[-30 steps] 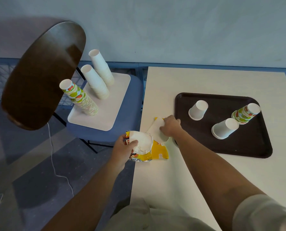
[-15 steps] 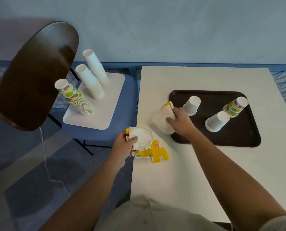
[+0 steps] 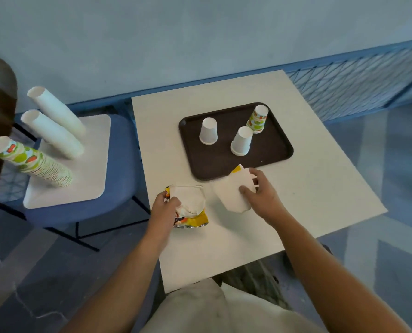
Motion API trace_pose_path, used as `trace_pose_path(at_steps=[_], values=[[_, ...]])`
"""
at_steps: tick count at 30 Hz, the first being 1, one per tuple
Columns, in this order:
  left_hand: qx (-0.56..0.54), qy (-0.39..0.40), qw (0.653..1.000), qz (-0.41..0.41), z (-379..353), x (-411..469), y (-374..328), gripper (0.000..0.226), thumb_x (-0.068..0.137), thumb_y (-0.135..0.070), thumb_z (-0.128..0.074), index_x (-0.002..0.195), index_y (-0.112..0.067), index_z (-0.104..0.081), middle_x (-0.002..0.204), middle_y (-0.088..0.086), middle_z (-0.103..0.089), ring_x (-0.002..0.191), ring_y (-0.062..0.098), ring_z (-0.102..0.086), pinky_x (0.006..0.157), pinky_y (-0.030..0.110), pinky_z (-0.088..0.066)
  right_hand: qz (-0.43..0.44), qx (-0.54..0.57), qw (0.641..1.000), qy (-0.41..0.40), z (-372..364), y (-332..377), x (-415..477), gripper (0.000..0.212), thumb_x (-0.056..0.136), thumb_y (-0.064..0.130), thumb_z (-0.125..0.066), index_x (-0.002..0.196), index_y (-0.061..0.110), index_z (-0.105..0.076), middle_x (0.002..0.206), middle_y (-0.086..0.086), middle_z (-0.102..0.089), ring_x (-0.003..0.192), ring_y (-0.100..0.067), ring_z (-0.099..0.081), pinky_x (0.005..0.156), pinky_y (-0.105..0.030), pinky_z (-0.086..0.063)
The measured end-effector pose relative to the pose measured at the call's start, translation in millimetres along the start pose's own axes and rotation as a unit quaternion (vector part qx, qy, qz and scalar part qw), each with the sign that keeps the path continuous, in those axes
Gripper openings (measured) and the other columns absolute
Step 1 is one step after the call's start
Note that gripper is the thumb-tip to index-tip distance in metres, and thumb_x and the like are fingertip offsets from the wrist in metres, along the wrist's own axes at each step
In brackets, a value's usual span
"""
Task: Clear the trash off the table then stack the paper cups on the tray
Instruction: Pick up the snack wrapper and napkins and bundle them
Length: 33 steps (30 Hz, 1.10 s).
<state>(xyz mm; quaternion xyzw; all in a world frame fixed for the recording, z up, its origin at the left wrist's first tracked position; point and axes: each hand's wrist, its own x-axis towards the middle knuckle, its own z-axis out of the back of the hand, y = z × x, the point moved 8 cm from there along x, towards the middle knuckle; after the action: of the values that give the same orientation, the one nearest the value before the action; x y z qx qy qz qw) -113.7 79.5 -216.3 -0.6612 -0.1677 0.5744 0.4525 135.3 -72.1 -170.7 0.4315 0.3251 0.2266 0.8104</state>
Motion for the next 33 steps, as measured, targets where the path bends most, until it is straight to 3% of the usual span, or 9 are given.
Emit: trace_pose_path(at_steps=[2, 7, 12, 18, 22, 25, 33], values=[[0.019, 0.018, 1.0, -0.013, -24, -17, 4, 0.027, 0.095, -0.01, -0.054, 0.119, -0.023, -0.059, 0.103, 0.002, -0.066, 0.089, 0.019, -0.064, 0.071, 0.032, -0.05, -0.03, 0.01, 0.999, -0.013, 26, -27, -18, 0.045, 0.097, 0.017, -0.064, 0.137, 0.029, -0.047, 0.112, 0.007, -0.059, 0.096, -0.007, -0.059, 0.072, -0.023, -0.049], [0.059, 0.039, 0.997, -0.042, -88, -60, 30, 0.04, 0.094, -0.014, -0.058, 0.132, -0.028, -0.055, 0.118, 0.001, -0.067, 0.107, 0.022, -0.065, 0.082, 0.037, -0.054, -0.093, 0.012, 0.995, -0.035, 93, -101, -62, 0.046, 0.097, 0.02, -0.062, 0.141, 0.019, -0.049, 0.122, 0.001, -0.063, 0.107, -0.022, -0.062, 0.088, -0.041, -0.053], [0.08, 0.052, 0.994, -0.051, -164, -110, 76, 0.037, 0.091, -0.011, -0.064, 0.123, -0.028, -0.059, 0.115, 0.001, -0.07, 0.105, 0.021, -0.068, 0.092, 0.046, -0.058, -0.115, 0.041, 0.991, -0.055, 164, -167, -105, 0.038, 0.095, 0.014, -0.059, 0.133, 0.013, -0.054, 0.12, -0.006, -0.065, 0.103, -0.022, -0.063, 0.088, -0.045, -0.056], [0.014, 0.048, 0.999, -0.02, -253, -188, 136, 0.046, 0.091, -0.007, -0.065, 0.13, -0.03, -0.054, 0.118, 0.004, -0.071, 0.108, 0.025, -0.069, 0.093, 0.047, -0.059, -0.107, 0.04, 0.992, -0.049, 252, -219, -151, 0.036, 0.093, 0.012, -0.059, 0.127, 0.02, -0.053, 0.118, -0.002, -0.065, 0.107, -0.022, -0.063, 0.093, -0.048, -0.055], [0.009, 0.057, 0.998, -0.03, -299, -227, 151, 0.064, 0.092, -0.003, -0.064, 0.138, -0.043, -0.044, 0.116, 0.006, -0.07, 0.105, 0.027, -0.069, 0.081, 0.041, -0.061, -0.107, 0.034, 0.992, -0.056, 301, -243, -163, 0.036, 0.092, 0.013, -0.06, 0.125, 0.026, -0.051, 0.119, -0.002, -0.064, 0.108, -0.022, -0.062, 0.094, -0.048, -0.055], [0.061, 0.07, 0.993, -0.067, -321, -243, 153, 0.068, 0.093, -0.003, -0.064, 0.13, -0.056, -0.043, 0.114, 0.011, -0.069, 0.103, 0.029, -0.069, 0.069, 0.034, -0.059, -0.111, 0.023, 0.992, -0.056, 324, -258, -166, 0.042, 0.093, 0.011, -0.06, 0.131, 0.025, -0.05, 0.121, -0.001, -0.062, 0.109, -0.022, -0.061, 0.093, -0.046, -0.055], [0.2, 0.121, 0.965, -0.123, -389, -235, 154, 0.049, 0.092, -0.004, -0.062, 0.11, -0.049, -0.054, 0.112, 0.007, -0.064, 0.097, 0.026, -0.065, 0.061, 0.025, -0.05, -0.173, 0.035, 0.98, -0.086, 366, -312, -144, 0.037, 0.093, 0.011, -0.062, 0.127, 0.023, -0.052, 0.12, -0.005, -0.062, 0.108, -0.026, -0.062, 0.092, -0.05, -0.056]])
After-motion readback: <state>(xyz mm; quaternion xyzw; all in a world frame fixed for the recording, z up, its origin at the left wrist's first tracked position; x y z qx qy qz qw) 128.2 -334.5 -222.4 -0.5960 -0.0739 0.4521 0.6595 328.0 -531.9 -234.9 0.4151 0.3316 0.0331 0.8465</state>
